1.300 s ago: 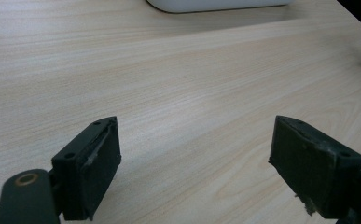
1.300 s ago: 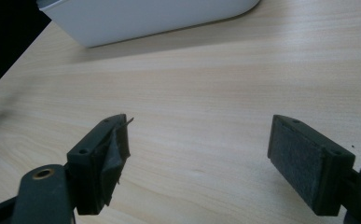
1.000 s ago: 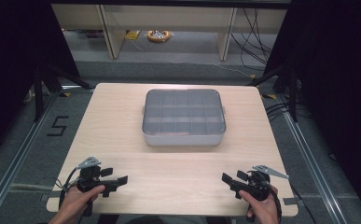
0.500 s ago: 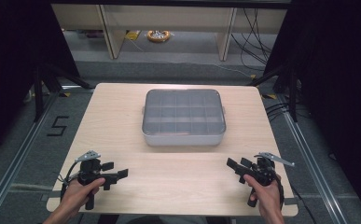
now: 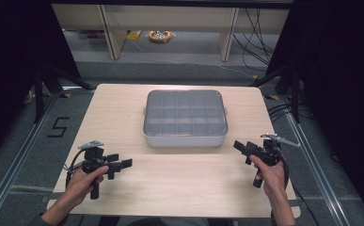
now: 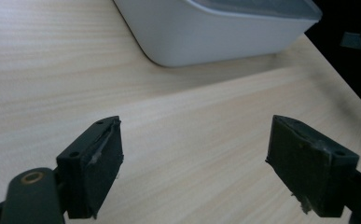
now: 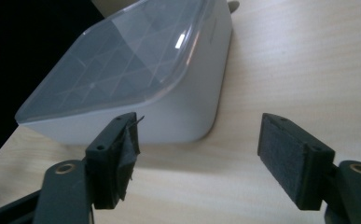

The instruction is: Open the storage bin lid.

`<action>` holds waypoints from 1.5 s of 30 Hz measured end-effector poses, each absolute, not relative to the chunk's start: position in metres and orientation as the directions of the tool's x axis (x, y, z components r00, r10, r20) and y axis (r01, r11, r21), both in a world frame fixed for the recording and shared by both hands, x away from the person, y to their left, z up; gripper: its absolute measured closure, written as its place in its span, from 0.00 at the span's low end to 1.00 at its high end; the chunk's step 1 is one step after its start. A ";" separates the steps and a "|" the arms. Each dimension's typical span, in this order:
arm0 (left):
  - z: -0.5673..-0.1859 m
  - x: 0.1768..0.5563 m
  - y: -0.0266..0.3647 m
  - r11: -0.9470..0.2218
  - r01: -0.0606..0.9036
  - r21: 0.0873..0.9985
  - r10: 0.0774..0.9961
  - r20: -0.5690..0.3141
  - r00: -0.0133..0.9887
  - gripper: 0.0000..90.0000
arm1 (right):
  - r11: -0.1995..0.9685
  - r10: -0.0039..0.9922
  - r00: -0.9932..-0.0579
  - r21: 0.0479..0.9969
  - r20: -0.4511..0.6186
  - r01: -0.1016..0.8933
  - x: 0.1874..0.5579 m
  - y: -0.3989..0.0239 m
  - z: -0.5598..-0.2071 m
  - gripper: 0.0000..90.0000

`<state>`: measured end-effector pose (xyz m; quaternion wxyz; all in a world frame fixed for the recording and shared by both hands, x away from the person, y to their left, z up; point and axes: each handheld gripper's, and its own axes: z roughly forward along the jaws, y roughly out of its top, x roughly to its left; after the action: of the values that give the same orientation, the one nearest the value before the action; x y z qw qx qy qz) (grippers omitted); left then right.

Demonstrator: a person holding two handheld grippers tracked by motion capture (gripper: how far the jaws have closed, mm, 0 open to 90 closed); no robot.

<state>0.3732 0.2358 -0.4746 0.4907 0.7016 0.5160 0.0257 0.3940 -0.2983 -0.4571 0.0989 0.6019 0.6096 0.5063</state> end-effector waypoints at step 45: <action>-0.450 0.538 0.193 0.159 0.760 0.630 0.775 -0.557 0.299 0.43 | -0.345 0.776 -0.135 0.595 0.616 0.726 0.527 -0.264 -0.447 0.47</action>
<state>0.5383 0.1927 -0.4503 0.4787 0.6484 0.5919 0.0078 0.5271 -0.2641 -0.4468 0.0256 0.6571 0.5715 0.4909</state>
